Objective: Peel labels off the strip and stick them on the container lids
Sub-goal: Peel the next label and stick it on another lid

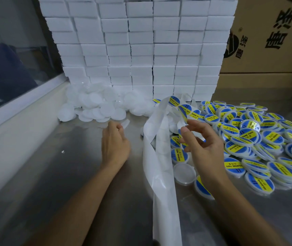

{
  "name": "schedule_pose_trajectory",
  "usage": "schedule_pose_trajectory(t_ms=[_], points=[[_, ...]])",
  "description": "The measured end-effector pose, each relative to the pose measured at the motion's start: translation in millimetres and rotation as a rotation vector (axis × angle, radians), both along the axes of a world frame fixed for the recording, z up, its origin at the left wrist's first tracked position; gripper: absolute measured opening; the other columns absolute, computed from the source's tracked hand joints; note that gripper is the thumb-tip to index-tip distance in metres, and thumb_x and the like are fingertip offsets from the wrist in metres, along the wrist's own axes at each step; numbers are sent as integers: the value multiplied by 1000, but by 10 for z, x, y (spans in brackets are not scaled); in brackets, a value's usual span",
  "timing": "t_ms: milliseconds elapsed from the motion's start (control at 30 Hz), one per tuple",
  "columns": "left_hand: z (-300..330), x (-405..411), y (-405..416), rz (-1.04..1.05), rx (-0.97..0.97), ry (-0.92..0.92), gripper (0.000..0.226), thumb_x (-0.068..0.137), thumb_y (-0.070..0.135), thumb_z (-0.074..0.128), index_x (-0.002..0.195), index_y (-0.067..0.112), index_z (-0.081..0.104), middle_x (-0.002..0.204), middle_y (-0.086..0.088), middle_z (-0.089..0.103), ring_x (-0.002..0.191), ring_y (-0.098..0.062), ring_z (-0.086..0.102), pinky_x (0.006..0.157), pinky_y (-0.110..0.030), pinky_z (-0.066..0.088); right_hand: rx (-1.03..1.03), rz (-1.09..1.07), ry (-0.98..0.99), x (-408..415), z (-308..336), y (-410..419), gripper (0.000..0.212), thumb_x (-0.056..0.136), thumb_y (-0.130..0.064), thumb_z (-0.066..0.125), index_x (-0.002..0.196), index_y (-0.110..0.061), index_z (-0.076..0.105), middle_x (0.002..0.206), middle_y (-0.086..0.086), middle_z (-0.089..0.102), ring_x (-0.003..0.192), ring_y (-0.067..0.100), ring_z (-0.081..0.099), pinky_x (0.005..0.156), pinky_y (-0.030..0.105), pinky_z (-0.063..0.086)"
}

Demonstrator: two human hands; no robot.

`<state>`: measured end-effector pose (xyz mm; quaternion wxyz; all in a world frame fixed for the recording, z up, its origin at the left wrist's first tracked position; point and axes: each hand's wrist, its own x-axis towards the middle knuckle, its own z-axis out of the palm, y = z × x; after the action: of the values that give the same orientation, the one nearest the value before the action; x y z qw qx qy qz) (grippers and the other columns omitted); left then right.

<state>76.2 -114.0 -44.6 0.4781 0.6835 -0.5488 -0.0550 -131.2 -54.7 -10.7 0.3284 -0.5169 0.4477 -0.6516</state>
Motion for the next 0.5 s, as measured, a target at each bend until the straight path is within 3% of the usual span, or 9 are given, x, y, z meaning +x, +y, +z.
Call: schedule_pose_trajectory(t_ms=[100, 167, 233, 367, 500], points=[[94, -264, 249, -54, -147, 277, 13, 100, 14, 37, 91, 24, 40, 77, 9, 51, 71, -7, 54, 58, -22, 37, 3, 37, 10, 35, -13, 13, 35, 84, -29, 72, 117, -29, 60, 101, -4, 68, 85, 17, 69, 70, 32, 59], [174, -405, 368, -104, -176, 428, 18, 101, 16, 37, 87, 28, 41, 78, 12, 53, 70, -12, 62, 60, -23, 42, 1, 65, 12, 61, -23, 25, 45, 80, -32, 74, 121, -31, 56, 103, -2, 68, 85, 15, 69, 73, 31, 59], [224, -514, 452, -204, -148, 555, 23, 103, 17, 36, 85, 29, 43, 86, 7, 58, 65, -20, 67, 61, -28, 49, -16, 101, 2, 82, -31, 32, 48, 78, -30, 76, 121, -32, 55, 104, 3, 68, 85, 16, 70, 74, 30, 59], [246, -621, 597, -380, -69, 727, 22, 105, 16, 35, 88, 26, 46, 99, -12, 61, 59, -18, 71, 64, -40, 60, -42, 140, -1, 103, -43, 29, 51, 79, -17, 78, 121, -31, 54, 96, 1, 72, 82, 16, 71, 72, 27, 59], [191, -639, 689, -451, -16, 807, 17, 104, 16, 37, 93, 17, 50, 98, -16, 65, 64, -24, 73, 61, -36, 61, -69, 162, 11, 128, -75, 33, 46, 80, -8, 77, 118, -24, 55, 79, 3, 74, 73, 14, 71, 68, 21, 57]])
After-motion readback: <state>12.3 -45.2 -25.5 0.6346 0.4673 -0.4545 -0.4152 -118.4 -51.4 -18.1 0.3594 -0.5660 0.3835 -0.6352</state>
